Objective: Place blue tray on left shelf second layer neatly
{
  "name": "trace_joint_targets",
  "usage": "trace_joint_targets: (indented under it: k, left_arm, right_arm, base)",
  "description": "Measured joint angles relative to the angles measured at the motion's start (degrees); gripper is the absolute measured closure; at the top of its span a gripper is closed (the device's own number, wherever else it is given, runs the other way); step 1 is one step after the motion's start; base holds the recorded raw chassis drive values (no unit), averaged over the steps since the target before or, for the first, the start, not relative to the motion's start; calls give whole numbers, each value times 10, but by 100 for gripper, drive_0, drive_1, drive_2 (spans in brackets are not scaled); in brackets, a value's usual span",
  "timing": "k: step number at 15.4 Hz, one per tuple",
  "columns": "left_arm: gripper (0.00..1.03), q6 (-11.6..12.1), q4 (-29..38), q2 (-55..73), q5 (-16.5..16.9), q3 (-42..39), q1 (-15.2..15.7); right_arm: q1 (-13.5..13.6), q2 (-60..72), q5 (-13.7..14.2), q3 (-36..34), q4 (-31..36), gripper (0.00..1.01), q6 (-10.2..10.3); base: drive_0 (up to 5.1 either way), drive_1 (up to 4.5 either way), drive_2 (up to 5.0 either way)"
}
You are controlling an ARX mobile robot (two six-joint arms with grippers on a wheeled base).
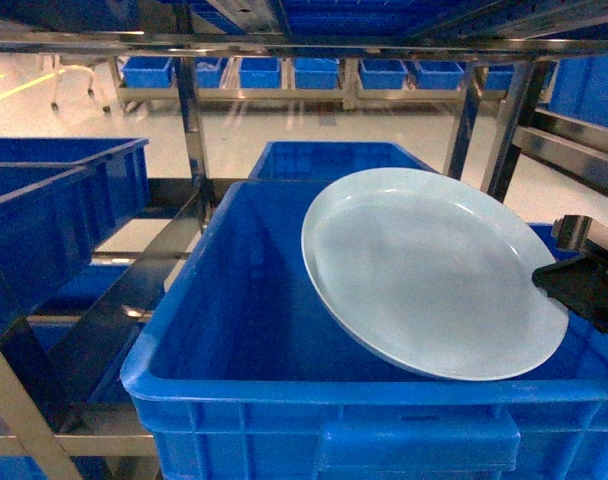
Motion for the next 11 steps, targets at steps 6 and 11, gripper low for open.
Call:
trace_joint_targets:
  k: [6,11]
  left_arm:
    - [5,0,0,0,0,0,0]
    - [5,0,0,0,0,0,0]
  right_arm:
    - [3,30,14,38,7,99,-5]
    - [13,74,46,100,-5,99,-24]
  base:
    - [0,0,0]
    - [0,0,0]
